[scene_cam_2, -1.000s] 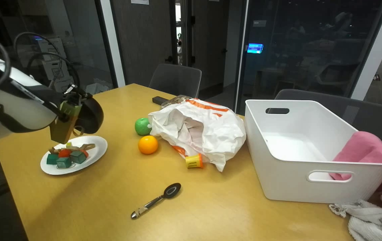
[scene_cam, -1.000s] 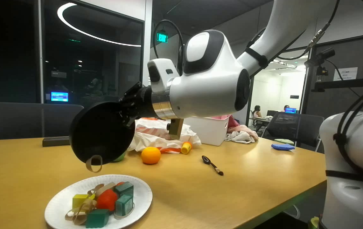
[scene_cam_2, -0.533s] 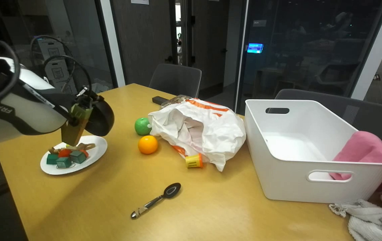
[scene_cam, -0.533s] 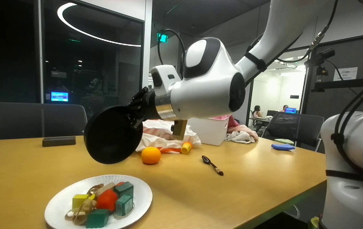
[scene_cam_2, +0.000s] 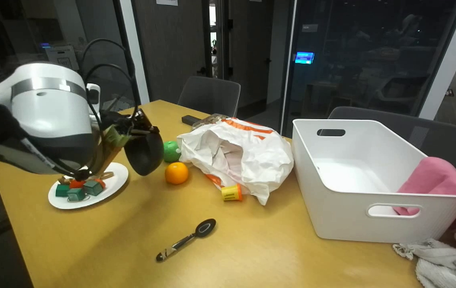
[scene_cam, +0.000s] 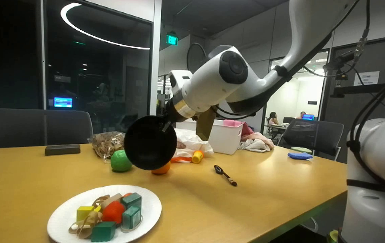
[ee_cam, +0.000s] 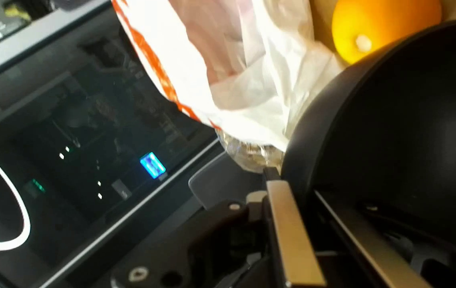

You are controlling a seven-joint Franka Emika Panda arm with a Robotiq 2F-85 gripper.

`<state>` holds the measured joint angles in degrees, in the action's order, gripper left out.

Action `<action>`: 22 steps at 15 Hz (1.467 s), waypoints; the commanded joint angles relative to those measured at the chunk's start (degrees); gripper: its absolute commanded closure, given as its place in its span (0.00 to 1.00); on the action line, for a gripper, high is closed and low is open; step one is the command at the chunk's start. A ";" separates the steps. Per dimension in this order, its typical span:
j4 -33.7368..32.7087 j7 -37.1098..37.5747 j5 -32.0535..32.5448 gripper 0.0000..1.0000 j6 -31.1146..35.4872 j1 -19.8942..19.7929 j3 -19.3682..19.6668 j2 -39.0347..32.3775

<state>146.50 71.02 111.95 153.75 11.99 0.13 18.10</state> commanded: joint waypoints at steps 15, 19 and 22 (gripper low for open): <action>-0.97 -65.97 -85.45 0.90 -30.97 19.81 27.66 7.36; -8.56 -72.57 -101.58 0.92 -47.31 12.32 20.39 3.84; -12.13 -79.53 -112.05 0.92 -55.21 5.14 16.40 0.24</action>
<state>139.16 -1.08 8.57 104.84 24.54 21.24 23.24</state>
